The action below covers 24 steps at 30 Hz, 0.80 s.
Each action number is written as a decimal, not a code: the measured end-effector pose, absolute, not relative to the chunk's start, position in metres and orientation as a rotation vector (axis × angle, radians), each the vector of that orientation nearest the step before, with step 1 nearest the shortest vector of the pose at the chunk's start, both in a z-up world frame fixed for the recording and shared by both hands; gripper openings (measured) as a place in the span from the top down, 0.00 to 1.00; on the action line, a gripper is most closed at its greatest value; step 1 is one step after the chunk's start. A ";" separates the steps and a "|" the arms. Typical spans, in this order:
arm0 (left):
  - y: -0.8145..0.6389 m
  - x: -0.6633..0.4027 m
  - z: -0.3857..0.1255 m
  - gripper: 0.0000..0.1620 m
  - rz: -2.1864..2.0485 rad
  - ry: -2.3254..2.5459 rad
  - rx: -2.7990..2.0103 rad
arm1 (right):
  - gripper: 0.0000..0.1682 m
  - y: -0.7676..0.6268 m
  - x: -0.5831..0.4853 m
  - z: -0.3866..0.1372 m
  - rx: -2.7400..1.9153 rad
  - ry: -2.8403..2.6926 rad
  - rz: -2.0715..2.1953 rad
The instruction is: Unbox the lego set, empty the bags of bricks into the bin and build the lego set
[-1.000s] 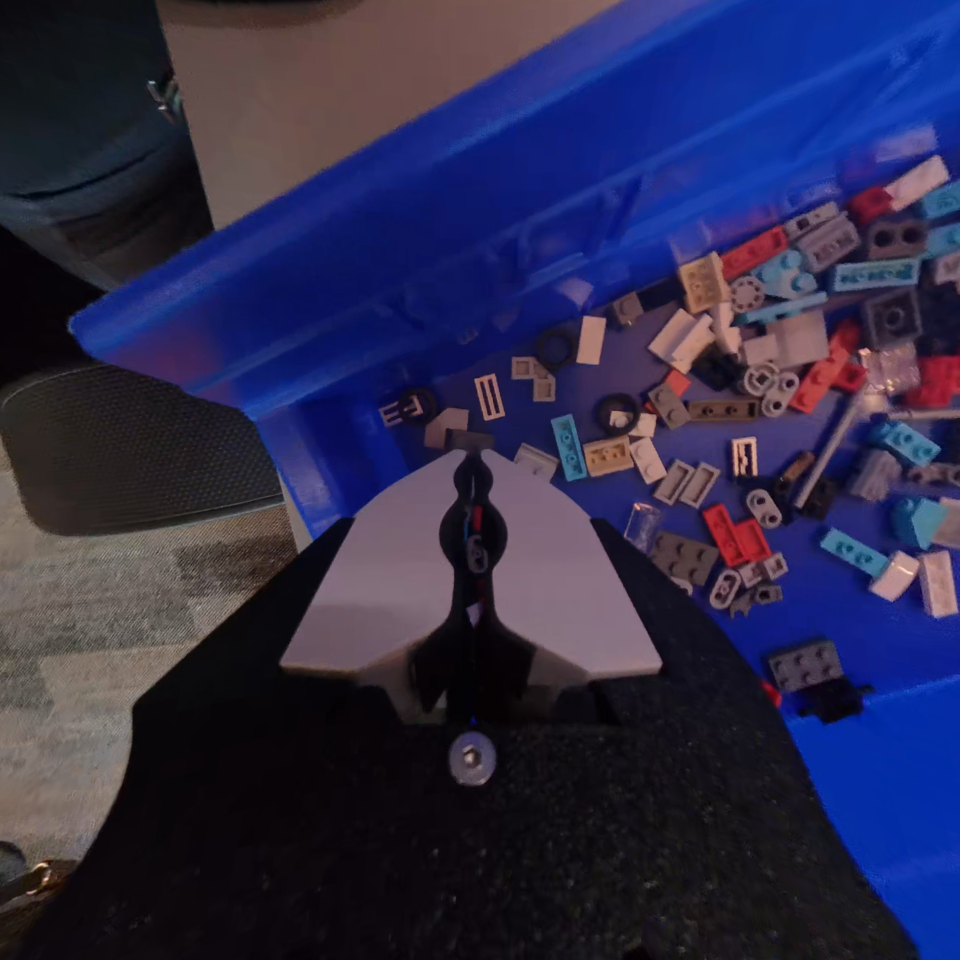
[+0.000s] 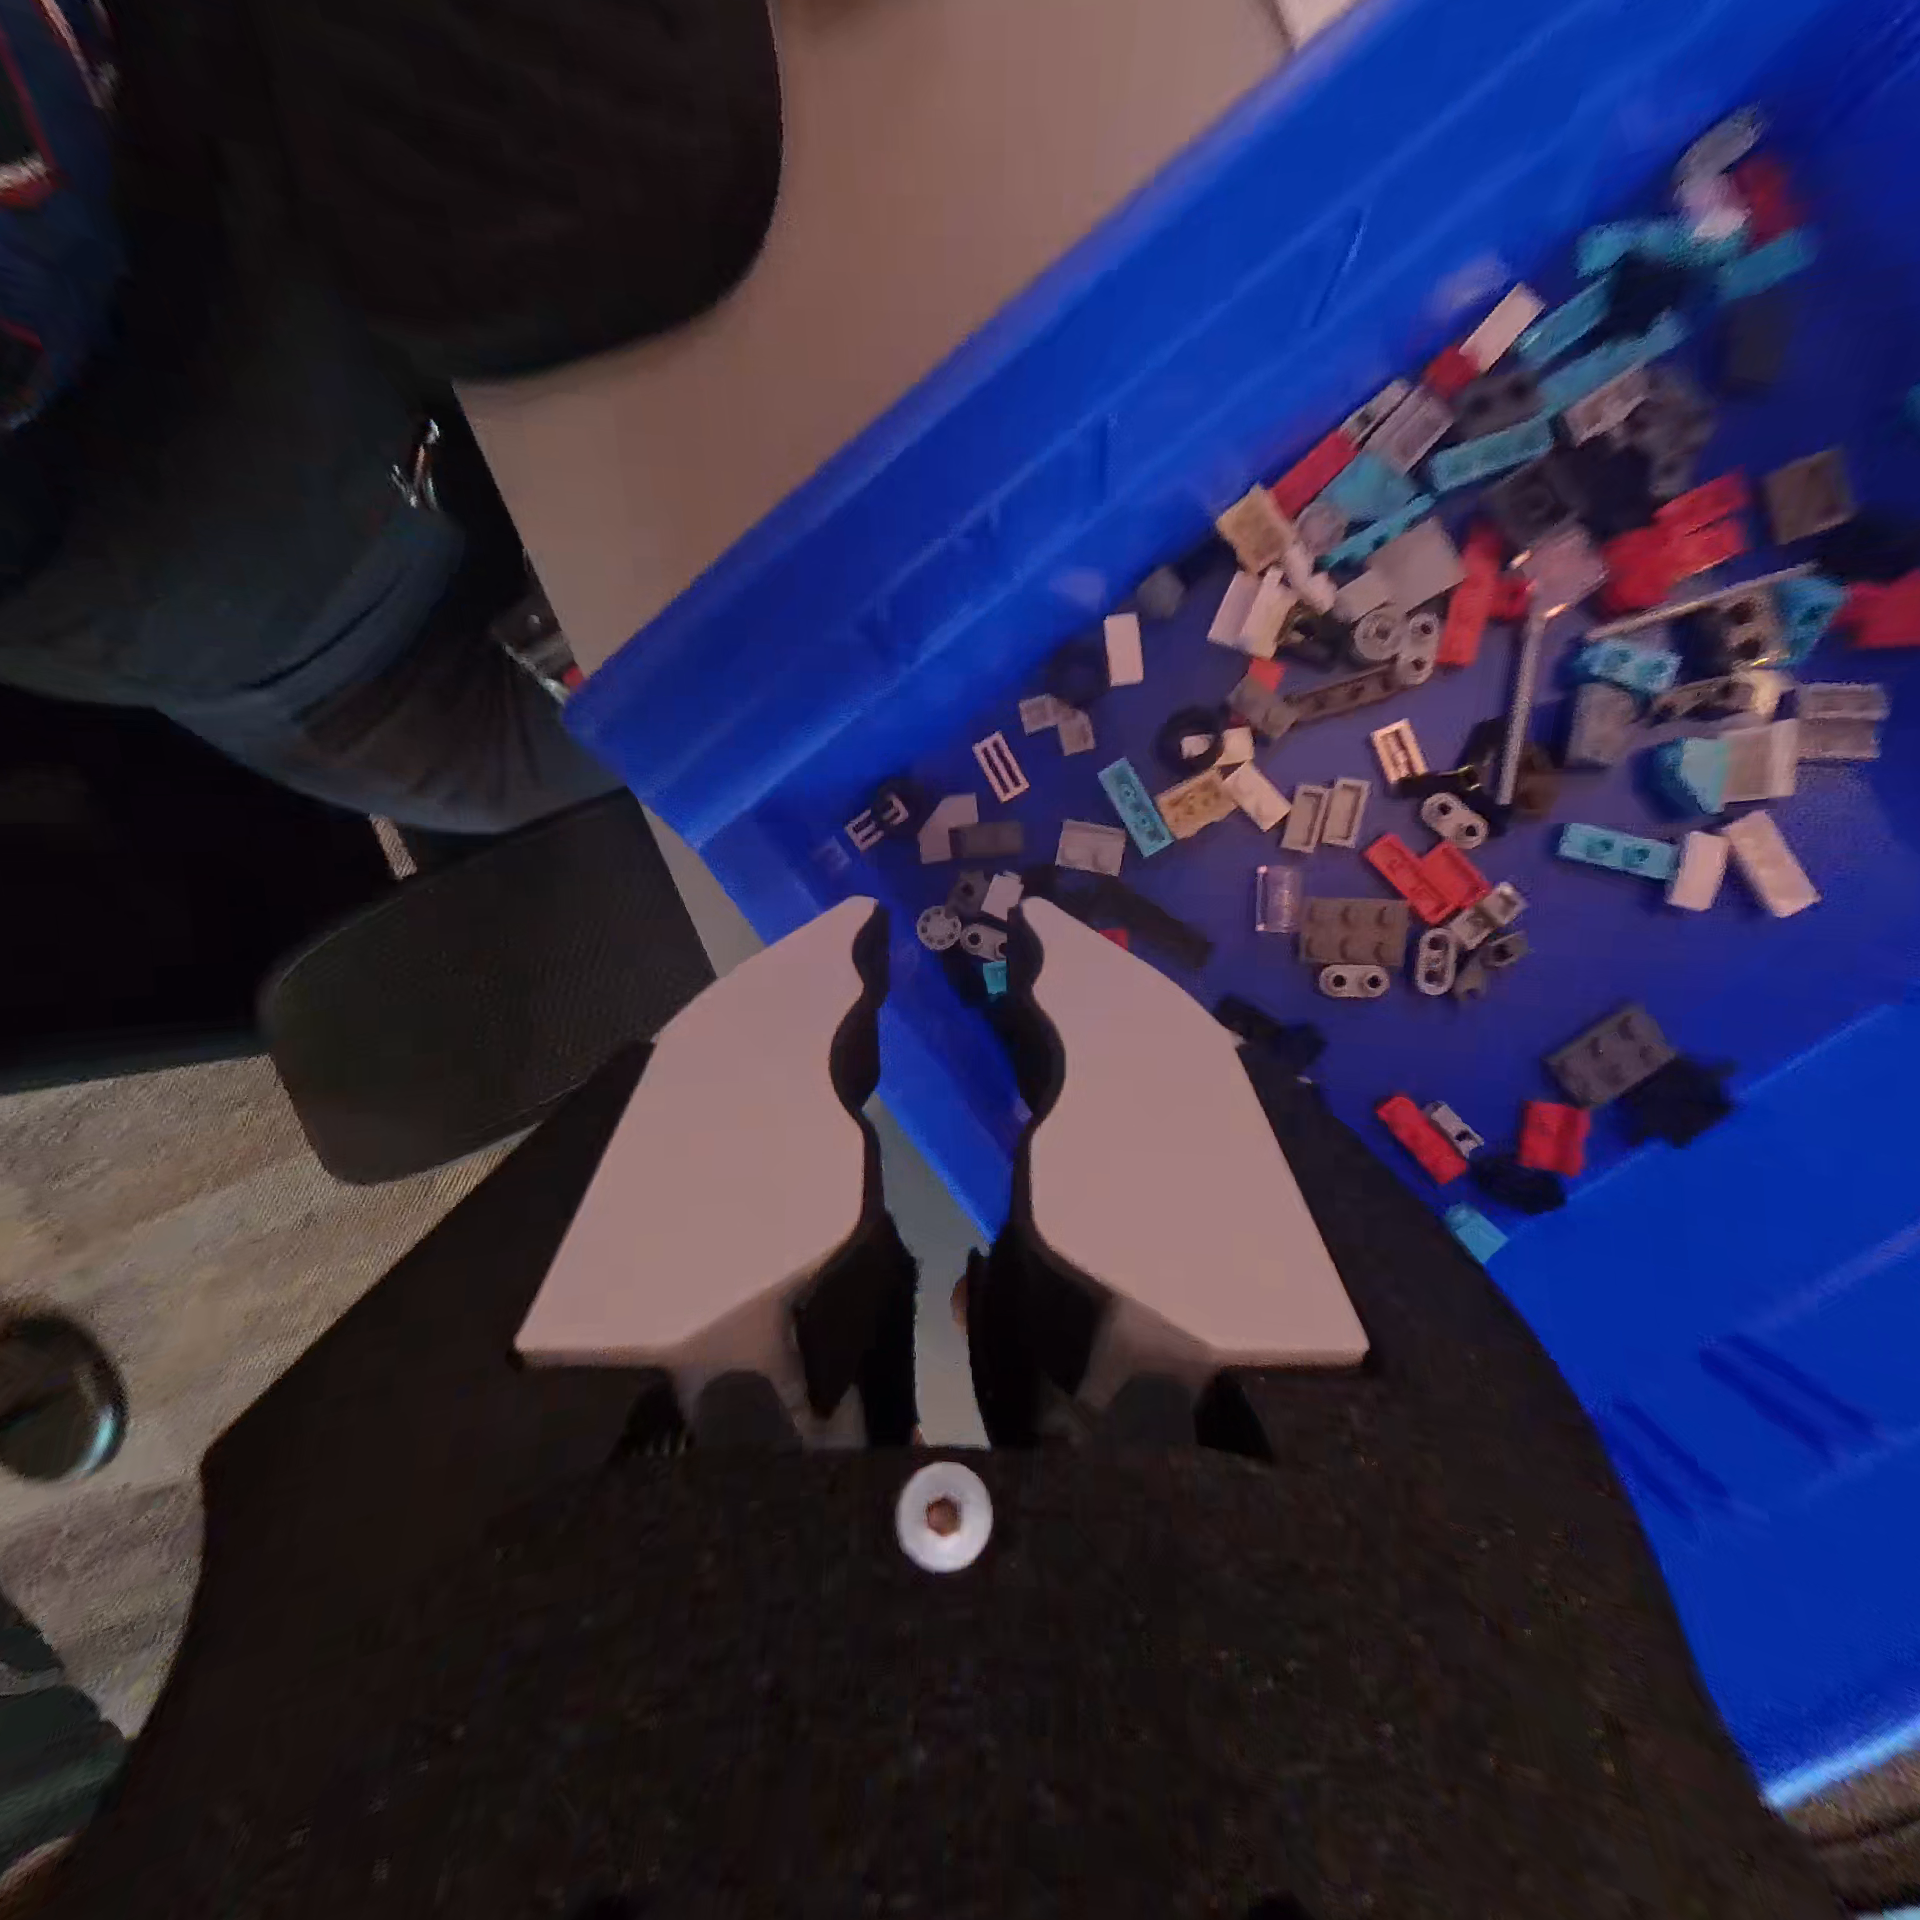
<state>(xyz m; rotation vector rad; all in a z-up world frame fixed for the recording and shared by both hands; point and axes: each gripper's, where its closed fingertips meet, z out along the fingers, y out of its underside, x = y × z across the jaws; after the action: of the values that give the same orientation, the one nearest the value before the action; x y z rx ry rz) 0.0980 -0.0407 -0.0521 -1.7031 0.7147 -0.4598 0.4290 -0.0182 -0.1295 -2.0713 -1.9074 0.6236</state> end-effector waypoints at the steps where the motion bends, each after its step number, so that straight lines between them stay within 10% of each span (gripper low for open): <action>1: -0.038 0.100 -0.053 0.61 -0.457 0.715 -1.709 | 0.87 -0.019 0.428 -0.136 -2.093 -1.934 0.615; 24: 0.004 0.116 -0.066 0.61 -0.407 0.777 -1.785 | 0.93 -0.024 0.424 -0.180 -2.372 -1.997 0.553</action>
<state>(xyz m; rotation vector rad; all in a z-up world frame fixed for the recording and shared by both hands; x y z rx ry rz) 0.1163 0.0040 -0.0662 -1.7855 0.7767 -0.4072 0.4244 -0.0240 -0.1800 -2.3715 -1.9973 0.5534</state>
